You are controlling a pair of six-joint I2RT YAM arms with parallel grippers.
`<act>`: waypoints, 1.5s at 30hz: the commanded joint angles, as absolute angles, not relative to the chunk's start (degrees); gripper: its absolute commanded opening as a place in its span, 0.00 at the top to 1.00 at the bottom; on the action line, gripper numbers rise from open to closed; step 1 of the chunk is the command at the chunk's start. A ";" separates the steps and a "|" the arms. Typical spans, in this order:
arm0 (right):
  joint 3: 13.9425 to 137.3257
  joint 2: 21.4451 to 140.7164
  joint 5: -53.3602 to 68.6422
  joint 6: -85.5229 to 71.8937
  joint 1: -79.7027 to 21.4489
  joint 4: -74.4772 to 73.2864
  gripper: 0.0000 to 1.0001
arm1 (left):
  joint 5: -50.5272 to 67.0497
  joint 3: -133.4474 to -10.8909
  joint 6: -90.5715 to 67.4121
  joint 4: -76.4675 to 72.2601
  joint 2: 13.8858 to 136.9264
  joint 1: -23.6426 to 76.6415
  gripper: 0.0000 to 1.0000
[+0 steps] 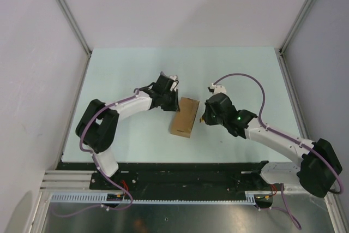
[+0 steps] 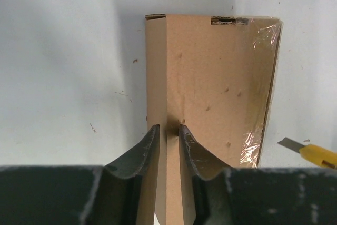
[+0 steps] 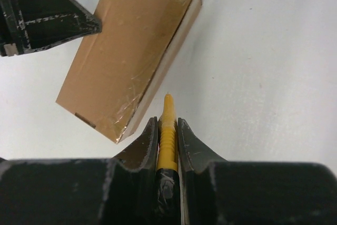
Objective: Unpack the express box
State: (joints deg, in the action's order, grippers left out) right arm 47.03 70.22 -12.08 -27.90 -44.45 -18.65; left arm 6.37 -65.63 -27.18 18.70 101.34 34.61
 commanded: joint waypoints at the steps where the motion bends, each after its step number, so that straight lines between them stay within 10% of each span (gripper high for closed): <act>1: 47.81 67.76 -15.82 -28.39 -43.51 -20.21 1.00 | 1.73 -60.65 -27.59 26.19 105.03 30.59 0.76; 11: 47.81 67.68 -16.17 -28.92 -43.59 -20.57 1.00 | 20.81 -56.34 -26.64 21.27 105.55 20.31 0.80; 45: 47.90 68.99 -11.95 -29.44 -42.98 -16.35 1.00 | 26.01 -48.16 -36.12 22.34 91.14 18.01 0.59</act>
